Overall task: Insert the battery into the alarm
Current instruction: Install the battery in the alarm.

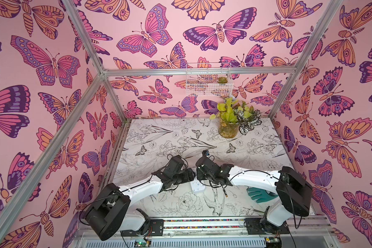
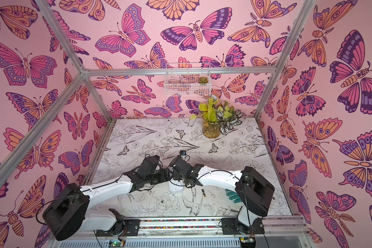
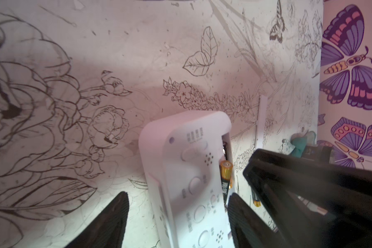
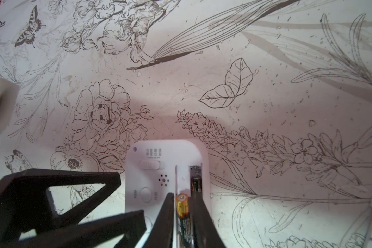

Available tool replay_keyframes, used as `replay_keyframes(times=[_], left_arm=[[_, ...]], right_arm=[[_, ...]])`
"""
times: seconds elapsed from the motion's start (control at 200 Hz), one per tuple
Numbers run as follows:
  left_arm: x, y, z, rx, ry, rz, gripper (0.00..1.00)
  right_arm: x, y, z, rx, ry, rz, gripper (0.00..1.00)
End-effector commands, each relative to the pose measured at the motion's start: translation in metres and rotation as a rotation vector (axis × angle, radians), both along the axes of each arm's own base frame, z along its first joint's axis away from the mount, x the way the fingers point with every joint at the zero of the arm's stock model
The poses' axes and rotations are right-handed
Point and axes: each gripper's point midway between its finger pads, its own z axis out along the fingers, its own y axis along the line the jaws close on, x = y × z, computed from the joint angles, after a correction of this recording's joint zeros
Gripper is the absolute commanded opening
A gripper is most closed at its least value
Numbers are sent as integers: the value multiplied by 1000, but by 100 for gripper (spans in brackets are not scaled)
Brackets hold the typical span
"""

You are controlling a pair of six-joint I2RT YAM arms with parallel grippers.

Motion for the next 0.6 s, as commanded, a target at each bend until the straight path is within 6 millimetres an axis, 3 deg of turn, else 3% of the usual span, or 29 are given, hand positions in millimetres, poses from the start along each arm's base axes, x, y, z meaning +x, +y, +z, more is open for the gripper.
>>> replay_keyframes(times=[0.0, 0.34, 0.596], left_arm=[[11, 4, 0, -12, -11, 44, 71], [11, -12, -14, -67, 62, -7, 67], [6, -6, -22, -57, 67, 3, 67]], right_arm=[[4, 5, 1, -14, 2, 15, 18], [1, 0, -14, -52, 31, 16, 17], [-2, -2, -22, -68, 48, 22, 14]])
